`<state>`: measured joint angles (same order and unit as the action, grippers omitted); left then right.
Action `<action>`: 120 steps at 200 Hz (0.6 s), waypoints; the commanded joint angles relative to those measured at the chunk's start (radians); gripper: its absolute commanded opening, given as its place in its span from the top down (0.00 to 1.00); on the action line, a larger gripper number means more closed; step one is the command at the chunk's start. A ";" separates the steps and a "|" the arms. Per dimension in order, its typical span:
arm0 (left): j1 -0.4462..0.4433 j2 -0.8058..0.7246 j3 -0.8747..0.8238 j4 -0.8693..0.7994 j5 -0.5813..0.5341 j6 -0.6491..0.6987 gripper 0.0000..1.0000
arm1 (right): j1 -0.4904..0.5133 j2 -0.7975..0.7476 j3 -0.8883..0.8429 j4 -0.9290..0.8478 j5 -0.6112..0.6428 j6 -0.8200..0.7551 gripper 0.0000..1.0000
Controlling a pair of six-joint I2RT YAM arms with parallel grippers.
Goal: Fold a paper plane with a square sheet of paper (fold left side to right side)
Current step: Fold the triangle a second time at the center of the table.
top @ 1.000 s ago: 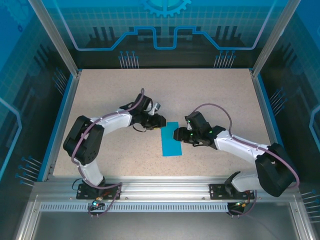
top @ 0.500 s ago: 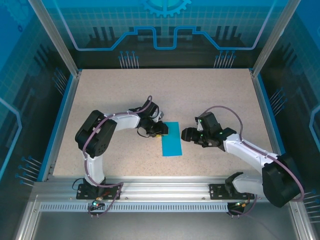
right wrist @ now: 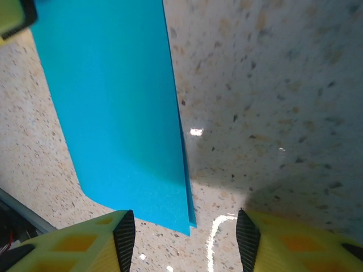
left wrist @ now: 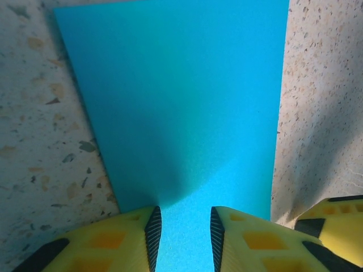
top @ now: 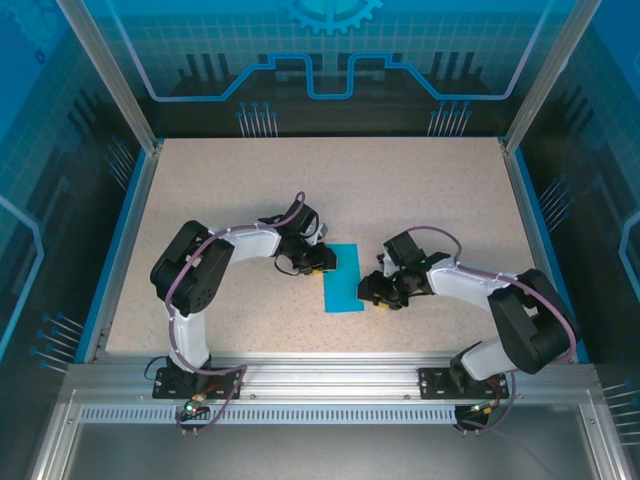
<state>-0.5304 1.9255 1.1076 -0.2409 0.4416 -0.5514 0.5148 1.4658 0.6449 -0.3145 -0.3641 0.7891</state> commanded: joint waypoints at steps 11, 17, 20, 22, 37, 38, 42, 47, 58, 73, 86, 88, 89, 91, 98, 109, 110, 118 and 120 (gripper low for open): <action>-0.012 0.006 -0.029 -0.026 -0.014 0.001 0.66 | 0.036 0.047 0.044 0.001 -0.044 0.034 0.49; -0.012 0.006 -0.029 -0.026 -0.014 0.001 0.66 | 0.042 0.053 0.049 0.004 -0.044 0.037 0.49; -0.013 0.006 -0.029 -0.026 -0.013 0.001 0.66 | 0.046 0.055 0.050 0.005 -0.043 0.039 0.49; -0.013 0.007 -0.029 -0.026 -0.013 0.001 0.66 | 0.047 0.057 0.051 0.006 -0.043 0.040 0.49; -0.012 0.006 -0.029 -0.024 -0.013 0.000 0.66 | 0.056 0.067 0.061 0.008 -0.038 0.045 0.50; -0.013 0.007 -0.029 -0.024 -0.013 -0.001 0.66 | 0.056 0.068 0.061 0.008 -0.037 0.044 0.50; -0.012 0.008 -0.029 -0.025 -0.012 0.000 0.66 | 0.058 0.070 0.062 0.008 -0.038 0.046 0.51; -0.011 0.006 -0.028 -0.025 -0.011 0.001 0.66 | 0.060 0.072 0.065 0.009 -0.038 0.047 0.52; -0.012 0.006 -0.029 -0.026 -0.011 0.002 0.66 | 0.063 0.077 0.069 0.011 -0.039 0.050 0.53; -0.012 0.006 -0.030 -0.025 -0.011 0.004 0.66 | 0.066 0.077 0.075 0.004 -0.032 0.054 0.53; -0.013 0.008 -0.029 -0.024 -0.009 0.004 0.66 | 0.066 0.082 0.078 0.002 -0.028 0.053 0.53; -0.013 0.007 -0.030 -0.022 -0.009 0.004 0.66 | 0.067 0.083 0.078 0.001 -0.028 0.053 0.53; -0.013 0.007 -0.030 -0.023 -0.010 0.004 0.66 | 0.067 0.083 0.077 0.001 -0.028 0.053 0.53; -0.013 0.008 -0.031 -0.023 -0.010 0.003 0.66 | 0.067 0.085 0.077 0.002 -0.028 0.054 0.53; -0.013 0.009 -0.031 -0.023 -0.007 0.003 0.66 | 0.067 0.087 0.078 0.004 -0.029 0.055 0.53; -0.011 0.009 -0.031 -0.022 -0.007 0.003 0.66 | 0.067 0.087 0.076 0.017 -0.034 0.060 0.53; -0.012 0.008 -0.031 -0.023 -0.007 0.003 0.66 | 0.067 0.087 0.076 0.018 -0.035 0.061 0.53; -0.011 0.007 -0.030 -0.022 -0.006 0.002 0.66 | 0.067 0.085 0.075 0.032 -0.038 0.064 0.53; -0.012 0.007 -0.029 -0.023 -0.006 0.003 0.66 | 0.066 0.085 0.075 0.034 -0.040 0.064 0.53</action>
<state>-0.5304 1.9251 1.1030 -0.2340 0.4416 -0.5514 0.5713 1.5406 0.7017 -0.3038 -0.3763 0.8352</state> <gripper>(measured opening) 0.337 0.469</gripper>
